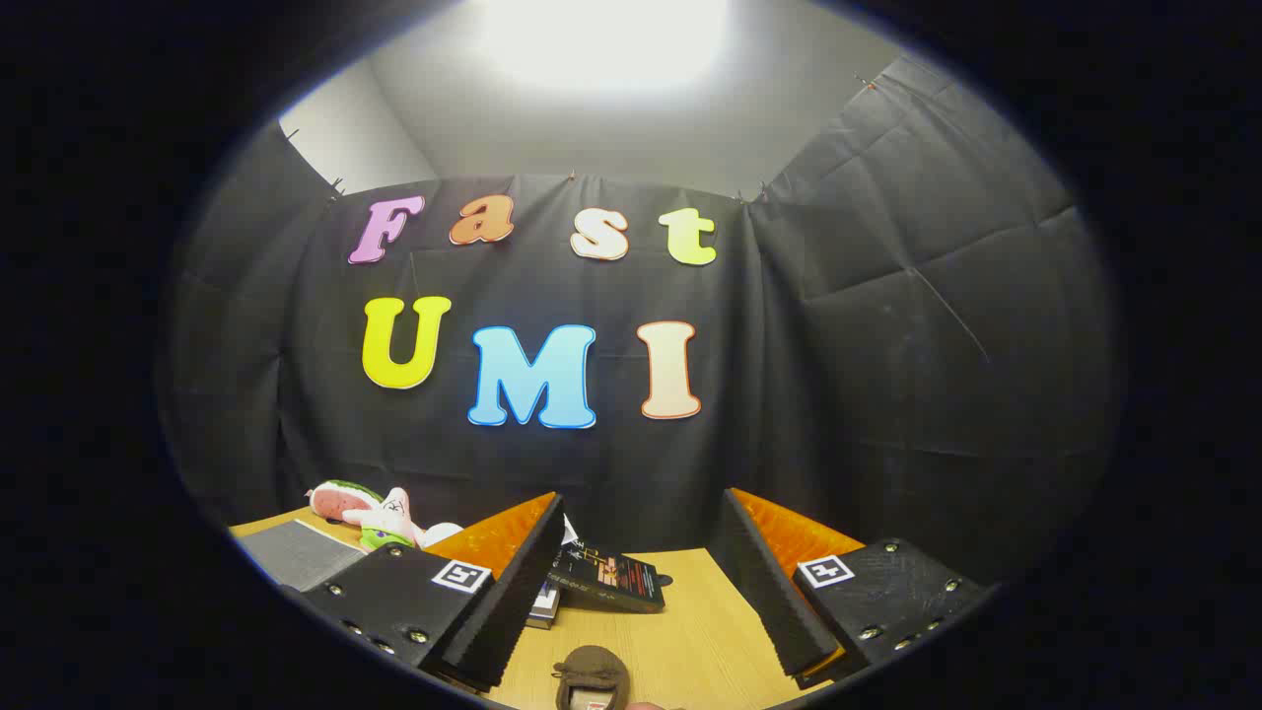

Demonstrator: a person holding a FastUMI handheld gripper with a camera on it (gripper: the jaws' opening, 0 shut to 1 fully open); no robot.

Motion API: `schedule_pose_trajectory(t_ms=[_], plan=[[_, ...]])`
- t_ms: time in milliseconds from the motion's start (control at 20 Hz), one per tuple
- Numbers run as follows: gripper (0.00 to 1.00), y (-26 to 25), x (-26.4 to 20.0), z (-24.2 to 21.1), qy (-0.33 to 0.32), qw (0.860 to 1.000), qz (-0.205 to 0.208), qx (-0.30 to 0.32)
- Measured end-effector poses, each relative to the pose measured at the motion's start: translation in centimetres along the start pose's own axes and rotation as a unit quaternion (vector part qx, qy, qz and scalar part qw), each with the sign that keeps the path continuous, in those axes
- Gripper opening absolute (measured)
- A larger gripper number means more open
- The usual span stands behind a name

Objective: Open the storage box then place both shoes into the box .Put the left shoe in first, then the right shoe, with the right side of both shoes facing outward in a uniform manner.

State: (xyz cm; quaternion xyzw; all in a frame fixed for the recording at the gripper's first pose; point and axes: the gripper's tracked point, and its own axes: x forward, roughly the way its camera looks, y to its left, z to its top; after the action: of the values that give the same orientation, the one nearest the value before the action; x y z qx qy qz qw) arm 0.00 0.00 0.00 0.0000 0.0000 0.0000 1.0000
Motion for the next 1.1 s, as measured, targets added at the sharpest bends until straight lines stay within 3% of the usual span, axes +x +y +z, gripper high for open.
schedule_pose_trajectory(t_ms=[250,700,1100], plan=[[0.97,2.3,0.9,-0.3,0.014,0.999,0.032,0.013],[0.97,3.1,2.4,-1.3,0.034,0.998,0.047,0.034],[0.97,7.3,2.0,-3.9,0.070,0.991,0.105,0.045]])
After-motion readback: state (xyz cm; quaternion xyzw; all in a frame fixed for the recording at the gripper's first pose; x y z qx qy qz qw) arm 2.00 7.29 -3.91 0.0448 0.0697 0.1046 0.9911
